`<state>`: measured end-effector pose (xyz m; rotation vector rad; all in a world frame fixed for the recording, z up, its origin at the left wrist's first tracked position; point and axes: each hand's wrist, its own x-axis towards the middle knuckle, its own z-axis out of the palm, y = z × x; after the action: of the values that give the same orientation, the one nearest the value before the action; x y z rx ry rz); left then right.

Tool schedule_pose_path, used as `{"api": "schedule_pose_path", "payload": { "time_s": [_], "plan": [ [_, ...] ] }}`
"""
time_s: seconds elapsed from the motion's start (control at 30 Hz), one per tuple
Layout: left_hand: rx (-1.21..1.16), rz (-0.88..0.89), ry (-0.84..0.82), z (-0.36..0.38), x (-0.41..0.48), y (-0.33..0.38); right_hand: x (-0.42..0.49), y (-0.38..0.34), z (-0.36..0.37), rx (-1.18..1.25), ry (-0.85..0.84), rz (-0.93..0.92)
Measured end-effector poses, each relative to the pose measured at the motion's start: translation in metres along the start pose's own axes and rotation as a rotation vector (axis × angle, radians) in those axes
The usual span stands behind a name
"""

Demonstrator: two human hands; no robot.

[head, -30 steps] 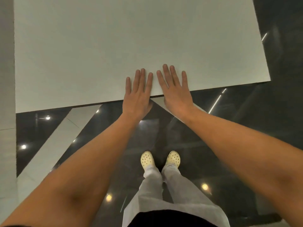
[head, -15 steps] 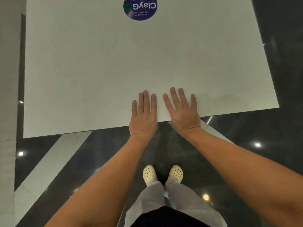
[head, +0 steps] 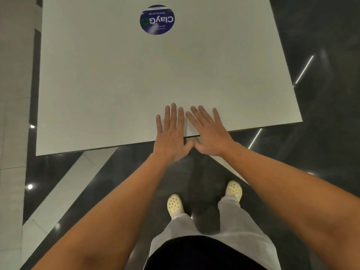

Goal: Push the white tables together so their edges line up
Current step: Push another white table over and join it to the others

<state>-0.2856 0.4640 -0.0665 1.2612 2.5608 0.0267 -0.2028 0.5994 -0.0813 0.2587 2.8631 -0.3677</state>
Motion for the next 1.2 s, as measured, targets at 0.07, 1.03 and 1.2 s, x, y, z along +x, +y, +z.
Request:
{"api": "schedule_pose_path", "payload": {
  "time_s": [0.07,1.03,1.2],
  "plan": [
    [-0.020,-0.033,0.034,-0.006,0.004,0.023,-0.015,0.019,-0.009,0.041,0.024,0.043],
    [-0.074,-0.356,0.123,-0.055,0.361,0.303,0.080,0.427,-0.149,-0.101,-0.078,-0.095],
    [-0.046,-0.439,0.119,-0.074,0.422,0.307,0.135,0.470,-0.176,-0.100,-0.071,-0.158]
  ]
}}
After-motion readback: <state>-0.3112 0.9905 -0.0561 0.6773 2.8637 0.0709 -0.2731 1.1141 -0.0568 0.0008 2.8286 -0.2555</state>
